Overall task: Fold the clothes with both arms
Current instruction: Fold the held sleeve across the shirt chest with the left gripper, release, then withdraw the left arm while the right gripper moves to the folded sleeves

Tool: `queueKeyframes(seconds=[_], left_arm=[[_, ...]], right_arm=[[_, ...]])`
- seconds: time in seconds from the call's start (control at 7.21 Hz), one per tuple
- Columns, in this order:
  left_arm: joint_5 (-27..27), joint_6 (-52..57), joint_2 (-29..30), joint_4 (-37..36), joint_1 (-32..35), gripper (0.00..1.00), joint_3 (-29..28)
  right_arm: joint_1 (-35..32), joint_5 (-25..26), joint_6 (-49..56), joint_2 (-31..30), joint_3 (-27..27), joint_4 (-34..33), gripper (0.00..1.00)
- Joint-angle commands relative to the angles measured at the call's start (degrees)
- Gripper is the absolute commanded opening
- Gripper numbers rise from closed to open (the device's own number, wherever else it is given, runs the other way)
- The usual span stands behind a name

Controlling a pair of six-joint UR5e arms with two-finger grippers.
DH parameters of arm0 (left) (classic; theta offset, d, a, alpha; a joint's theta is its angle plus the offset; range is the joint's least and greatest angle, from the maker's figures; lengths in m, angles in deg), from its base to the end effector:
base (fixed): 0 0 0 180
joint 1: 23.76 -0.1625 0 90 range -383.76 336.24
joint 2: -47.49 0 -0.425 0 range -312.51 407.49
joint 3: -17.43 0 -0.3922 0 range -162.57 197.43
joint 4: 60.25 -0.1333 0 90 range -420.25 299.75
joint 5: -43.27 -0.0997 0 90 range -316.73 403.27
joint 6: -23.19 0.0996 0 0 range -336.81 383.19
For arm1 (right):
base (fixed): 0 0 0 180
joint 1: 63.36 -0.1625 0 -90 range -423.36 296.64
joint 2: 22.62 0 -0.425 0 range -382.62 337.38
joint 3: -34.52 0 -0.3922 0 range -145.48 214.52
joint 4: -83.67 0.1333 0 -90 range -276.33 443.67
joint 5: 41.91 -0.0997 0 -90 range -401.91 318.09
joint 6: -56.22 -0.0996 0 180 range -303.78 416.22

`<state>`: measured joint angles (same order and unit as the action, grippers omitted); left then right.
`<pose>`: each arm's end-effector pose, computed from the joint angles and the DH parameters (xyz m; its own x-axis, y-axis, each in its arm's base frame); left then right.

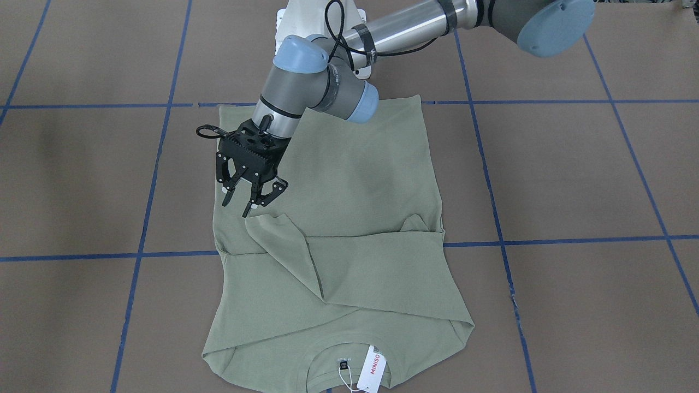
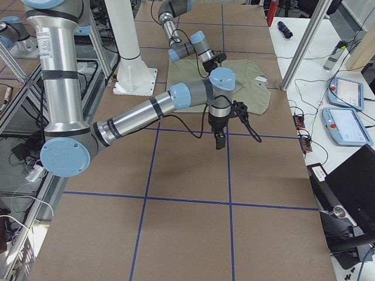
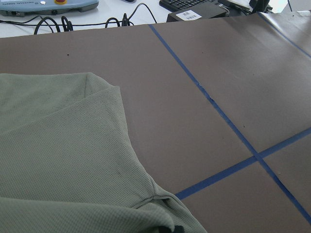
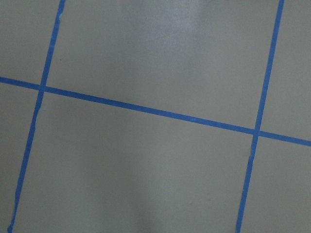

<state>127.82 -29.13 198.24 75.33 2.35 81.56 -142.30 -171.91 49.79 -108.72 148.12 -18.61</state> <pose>0.6617 -0.4833 0.0640 0.4370 0.4635 -0.7709 0.3223 0.7194 0.6153 -0.0266 -0.4972 0.4529 0.7356 -0.2045 0.6457 0.1034 0.9761 0.1914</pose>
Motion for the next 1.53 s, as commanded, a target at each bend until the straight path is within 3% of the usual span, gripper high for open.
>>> queueKeyframes(seconds=[0.0, 0.28, 0.56, 0.69, 1.11, 1.25, 1.39], left_arm=[[9.86, -0.16, -2.37, -3.8, 4.19, 1.0, 2.48], [17.37, 5.17, -10.17, -15.47, 10.34, 1.0, 13.6], [25.19, 12.71, -18.95, -20.18, 17.1, 1.0, 22.67], [30.36, 19.46, -23.7, -20.19, 22.01, 1.0, 25.32], [39.7, 40.13, -33.22, -19.4, 33.36, 1.0, 26.05], [41.03, 41.05, -34.54, -18.87, 34.09, 1.0, 26.23], [41.05, 40.89, -34.82, -18.35, 34.1, 1.0, 26.14]], right_arm=[[1.06, -0.34, -0.6, 0.67, -2.06, 7.67, 1.0], [10.58, 1.66, -16.59, 8.89, -3.3, 12.43, 1.0], [24.29, 13.21, -31.99, 19.6, -4.87, 12.71, 0.99], [29.4, 18.24, -35.72, 25.14, -8.71, 12.71, 0.98], [39.35, 29.68, -39.15, 38.42, -21.88, 12.45, 0.91], [42.52, 34.59, -40.14, 42.73, -26.98, 12.36, 0.89], [45.6, 38.64, -40.07, 43.55, -28.77, 12.45, 0.83]])
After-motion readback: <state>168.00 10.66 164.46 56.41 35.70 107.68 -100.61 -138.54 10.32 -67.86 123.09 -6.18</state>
